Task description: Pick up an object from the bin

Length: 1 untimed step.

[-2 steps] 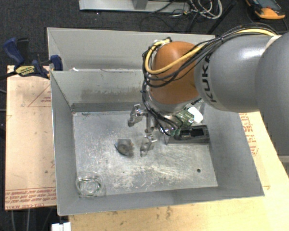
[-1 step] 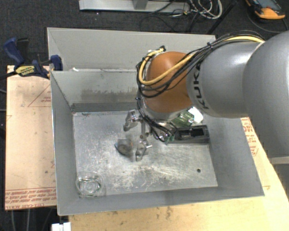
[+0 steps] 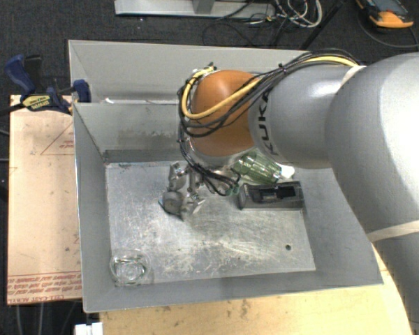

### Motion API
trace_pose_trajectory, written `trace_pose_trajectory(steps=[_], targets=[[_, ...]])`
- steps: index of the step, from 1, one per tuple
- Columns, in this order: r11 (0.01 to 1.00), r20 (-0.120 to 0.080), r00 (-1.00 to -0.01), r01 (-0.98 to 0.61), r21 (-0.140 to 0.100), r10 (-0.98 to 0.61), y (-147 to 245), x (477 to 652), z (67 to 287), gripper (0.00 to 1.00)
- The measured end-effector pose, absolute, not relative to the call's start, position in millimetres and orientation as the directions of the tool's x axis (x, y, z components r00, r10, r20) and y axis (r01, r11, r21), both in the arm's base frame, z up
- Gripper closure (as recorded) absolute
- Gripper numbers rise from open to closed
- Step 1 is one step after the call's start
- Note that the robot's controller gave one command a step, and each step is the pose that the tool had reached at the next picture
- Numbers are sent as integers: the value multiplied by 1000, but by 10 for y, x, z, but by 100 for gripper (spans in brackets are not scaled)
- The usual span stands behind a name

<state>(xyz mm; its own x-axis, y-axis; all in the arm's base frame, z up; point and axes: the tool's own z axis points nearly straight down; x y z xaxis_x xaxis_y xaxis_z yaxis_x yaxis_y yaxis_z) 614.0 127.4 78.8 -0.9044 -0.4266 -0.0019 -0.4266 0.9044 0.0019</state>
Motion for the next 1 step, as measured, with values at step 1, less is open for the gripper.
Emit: trace_pose_trajectory(steps=[1], targets=[[904, -2, -904, -427, 2, -427, 1274, 6140, 788, 100]])
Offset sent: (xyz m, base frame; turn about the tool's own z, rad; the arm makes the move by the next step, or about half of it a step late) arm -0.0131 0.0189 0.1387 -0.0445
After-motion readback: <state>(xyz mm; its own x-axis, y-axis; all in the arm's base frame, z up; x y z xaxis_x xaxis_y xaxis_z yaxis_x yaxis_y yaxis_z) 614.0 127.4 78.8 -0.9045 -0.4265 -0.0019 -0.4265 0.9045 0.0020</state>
